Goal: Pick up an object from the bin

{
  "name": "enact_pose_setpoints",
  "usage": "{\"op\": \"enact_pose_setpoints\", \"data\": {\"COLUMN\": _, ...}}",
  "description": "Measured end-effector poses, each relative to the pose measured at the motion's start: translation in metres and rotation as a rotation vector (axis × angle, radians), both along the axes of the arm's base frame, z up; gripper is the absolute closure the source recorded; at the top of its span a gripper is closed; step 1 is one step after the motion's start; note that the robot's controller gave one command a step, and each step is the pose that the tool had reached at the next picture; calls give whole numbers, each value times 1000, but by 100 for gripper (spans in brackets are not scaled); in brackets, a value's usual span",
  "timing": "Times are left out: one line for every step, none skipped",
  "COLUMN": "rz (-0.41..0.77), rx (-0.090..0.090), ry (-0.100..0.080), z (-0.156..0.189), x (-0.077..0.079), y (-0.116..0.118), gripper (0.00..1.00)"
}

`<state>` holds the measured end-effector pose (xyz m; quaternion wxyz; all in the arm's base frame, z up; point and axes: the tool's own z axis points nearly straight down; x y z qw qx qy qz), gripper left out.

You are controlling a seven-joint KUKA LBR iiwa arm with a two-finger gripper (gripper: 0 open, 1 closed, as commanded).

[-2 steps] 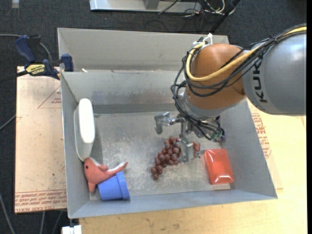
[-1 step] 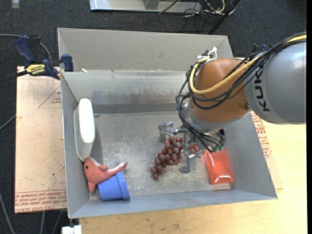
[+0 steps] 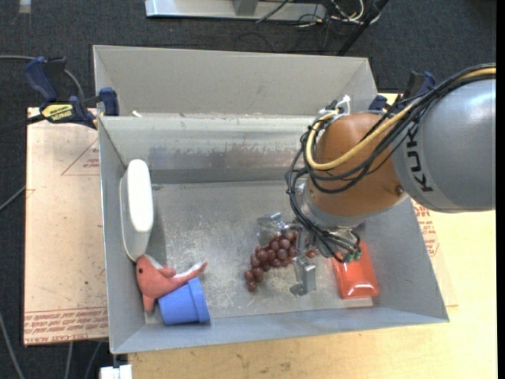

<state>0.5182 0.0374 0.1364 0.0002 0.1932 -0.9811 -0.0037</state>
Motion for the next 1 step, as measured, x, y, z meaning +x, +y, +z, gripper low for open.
{"op": "enact_pose_setpoints", "data": {"rz": 250, "rx": 0, "ry": -11, "z": -18, "x": 14, "y": -1, "gripper": 0}}
